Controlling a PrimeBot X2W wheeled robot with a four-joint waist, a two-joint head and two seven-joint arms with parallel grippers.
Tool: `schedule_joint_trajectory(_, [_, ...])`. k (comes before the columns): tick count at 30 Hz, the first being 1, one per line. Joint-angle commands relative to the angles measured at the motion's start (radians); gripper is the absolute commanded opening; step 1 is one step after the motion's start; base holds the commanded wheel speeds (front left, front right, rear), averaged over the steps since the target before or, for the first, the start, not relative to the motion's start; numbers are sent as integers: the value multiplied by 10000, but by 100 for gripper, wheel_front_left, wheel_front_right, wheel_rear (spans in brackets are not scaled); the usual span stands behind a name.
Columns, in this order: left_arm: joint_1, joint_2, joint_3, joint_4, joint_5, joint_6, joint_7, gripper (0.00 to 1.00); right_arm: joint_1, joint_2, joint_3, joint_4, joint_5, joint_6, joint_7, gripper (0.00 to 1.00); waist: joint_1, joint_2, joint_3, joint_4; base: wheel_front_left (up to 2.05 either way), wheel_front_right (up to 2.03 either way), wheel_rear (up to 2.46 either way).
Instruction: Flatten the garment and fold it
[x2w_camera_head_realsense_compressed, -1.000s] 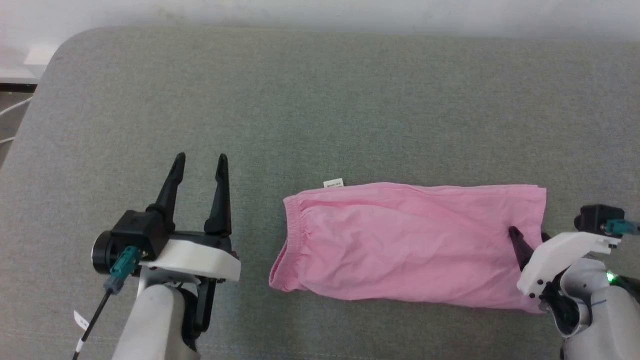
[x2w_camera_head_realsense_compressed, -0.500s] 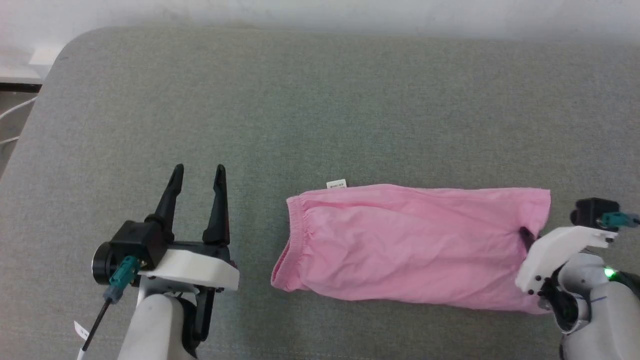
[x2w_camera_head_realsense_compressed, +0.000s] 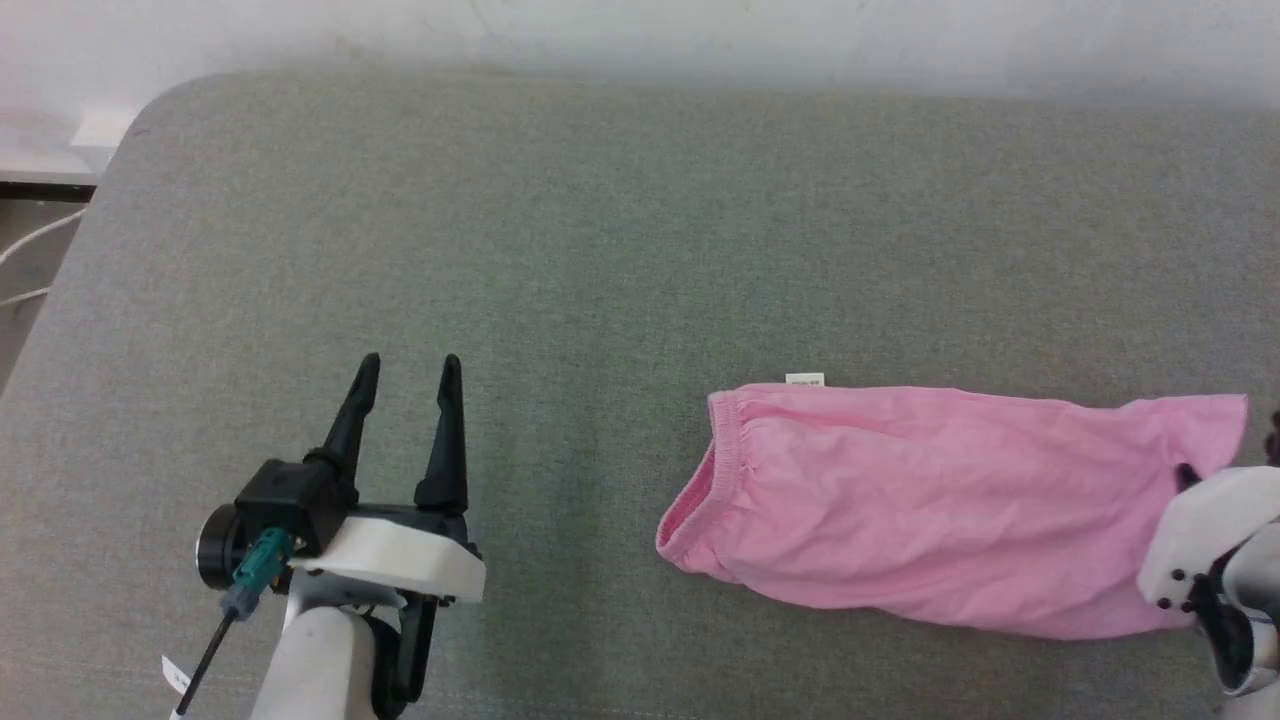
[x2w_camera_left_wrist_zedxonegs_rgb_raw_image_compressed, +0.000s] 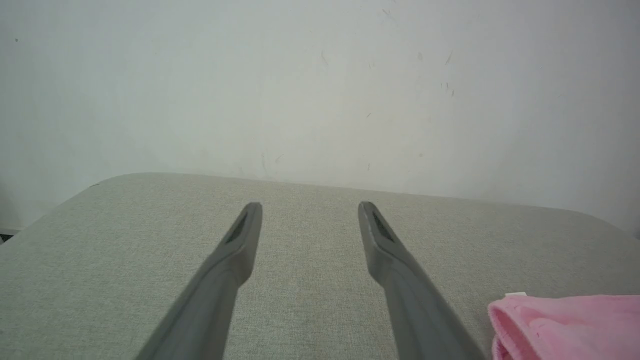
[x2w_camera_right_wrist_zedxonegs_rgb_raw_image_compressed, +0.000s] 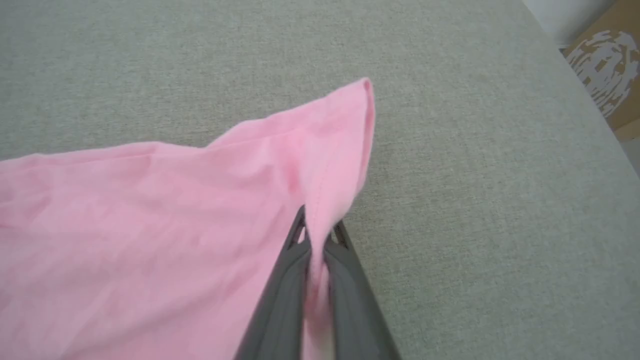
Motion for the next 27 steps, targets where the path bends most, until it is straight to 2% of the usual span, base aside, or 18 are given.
schedule_joint_trajectory(1, [125, -34, -30, 46, -44, -61, -47, 100, 206, -7, 343, -388, 246, -9, 246, 0, 0, 0, -69, 32, 0, 0, 0])
schedule_joint_trajectory(5, [191, -35, -98, 91, -98, -32, -47, 100, 799, -7, 1726, -2273, 1146, -9, 1393, 0, 0, 0, -177, 84, 0, 0, 0])
schedule_joint_trajectory(9, [176, -36, -171, 97, -138, -6, -47, 100, 1216, -7, 3567, -4206, 1807, -9, 2514, 0, 0, 0, -200, 151, 0, 0, 0])
schedule_joint_trajectory(12, [111, -36, -226, 83, -167, 12, -47, 100, 1078, -7, 4875, -4879, 1898, -9, 3029, 0, 0, 0, -124, 209, 0, 0, 0])
schedule_joint_trajectory(15, [6, -36, -289, 65, -208, 16, -47, 100, 562, -7, 5953, -4622, 1831, -9, 3279, 0, 0, 0, 25, 302, 0, 0, 0])
schedule_joint_trajectory(21, [-236, -37, -445, 44, -330, 32, -47, 100, -927, -7, 7622, -2869, 1860, -9, 3121, 0, 0, 0, 460, 567, 0, 0, 0])
schedule_joint_trajectory(27, [-461, -37, -589, 75, -453, 74, -47, 100, -1895, -7, 8368, -865, 2175, -9, 2911, 0, 0, 0, 775, 796, 0, 0, 0])
